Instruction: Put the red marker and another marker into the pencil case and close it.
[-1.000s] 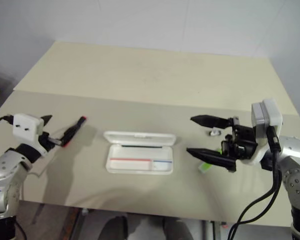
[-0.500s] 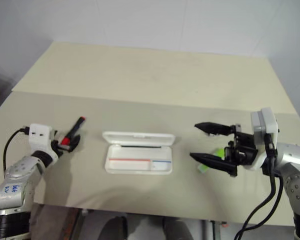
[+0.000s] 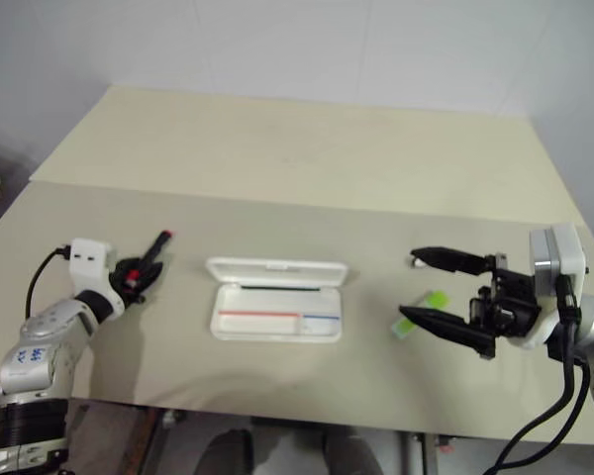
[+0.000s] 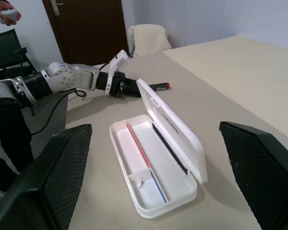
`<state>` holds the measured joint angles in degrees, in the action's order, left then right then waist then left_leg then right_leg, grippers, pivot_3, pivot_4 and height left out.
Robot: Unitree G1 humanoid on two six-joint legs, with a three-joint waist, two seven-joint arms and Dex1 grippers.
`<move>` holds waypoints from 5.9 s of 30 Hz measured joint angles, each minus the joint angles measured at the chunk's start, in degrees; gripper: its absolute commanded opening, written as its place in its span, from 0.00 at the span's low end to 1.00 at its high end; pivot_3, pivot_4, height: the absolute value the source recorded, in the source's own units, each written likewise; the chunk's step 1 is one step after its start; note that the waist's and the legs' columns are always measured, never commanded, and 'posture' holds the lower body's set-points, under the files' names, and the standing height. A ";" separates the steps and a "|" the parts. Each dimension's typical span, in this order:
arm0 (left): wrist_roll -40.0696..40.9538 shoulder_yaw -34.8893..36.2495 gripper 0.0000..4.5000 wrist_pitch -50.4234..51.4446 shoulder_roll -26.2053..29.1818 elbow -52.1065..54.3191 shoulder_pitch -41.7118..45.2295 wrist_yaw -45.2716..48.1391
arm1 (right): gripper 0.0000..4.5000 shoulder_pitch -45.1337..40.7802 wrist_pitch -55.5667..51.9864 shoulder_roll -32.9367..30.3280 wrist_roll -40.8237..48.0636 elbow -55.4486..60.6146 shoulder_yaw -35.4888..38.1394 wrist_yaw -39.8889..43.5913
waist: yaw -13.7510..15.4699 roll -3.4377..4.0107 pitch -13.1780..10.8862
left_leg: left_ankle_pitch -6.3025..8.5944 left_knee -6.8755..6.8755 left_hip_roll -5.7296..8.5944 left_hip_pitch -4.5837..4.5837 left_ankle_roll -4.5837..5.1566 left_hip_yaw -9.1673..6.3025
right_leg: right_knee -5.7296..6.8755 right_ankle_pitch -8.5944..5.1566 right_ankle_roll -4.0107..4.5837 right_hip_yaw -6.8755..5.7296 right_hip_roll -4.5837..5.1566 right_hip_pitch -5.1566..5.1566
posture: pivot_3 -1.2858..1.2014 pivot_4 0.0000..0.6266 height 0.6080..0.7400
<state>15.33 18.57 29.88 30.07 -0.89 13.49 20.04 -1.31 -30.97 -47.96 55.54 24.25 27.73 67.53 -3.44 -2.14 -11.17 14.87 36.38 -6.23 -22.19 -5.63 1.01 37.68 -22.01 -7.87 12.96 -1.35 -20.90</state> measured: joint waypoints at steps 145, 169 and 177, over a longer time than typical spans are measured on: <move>10.93 -22.65 0.99 3.13 3.49 34.96 6.87 33.28 | 1.00 7.99 15.80 4.19 -12.92 -4.25 -7.28 5.36 | 0.17 -0.04 -0.12 | 0.13 0.35 0.01 -0.01 0.20 -0.15 | -0.25 0.01 -0.03 -0.06 0.03 0.36 | 0.52 0.24 1.00; 32.58 -7.90 0.99 -10.49 3.40 28.57 -4.81 50.90 | 1.00 16.13 2.55 12.42 -17.90 2.80 -5.00 -30.56 | -0.16 -0.02 -0.12 | 0.15 0.14 0.04 -0.02 0.21 -0.22 | -0.27 -0.06 0.09 -0.08 0.02 0.27 | 0.52 0.24 1.00; 32.80 -8.38 0.99 -11.61 2.86 24.61 -1.77 52.24 | 1.00 20.07 -9.54 14.26 -12.11 13.18 -4.74 -41.43 | -0.17 -0.02 -0.12 | 0.13 -0.13 0.04 -0.03 0.19 -0.21 | -0.31 -0.11 0.16 -0.09 0.02 0.17 | 0.52 0.24 1.00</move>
<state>48.13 10.19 18.27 32.92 23.72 11.72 72.28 18.77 -40.51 -33.70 43.42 37.43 23.00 26.11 -3.61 -2.16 -11.29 15.01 36.24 -6.19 -22.22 -5.45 0.81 37.37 -22.12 -7.71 12.87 -1.33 -20.73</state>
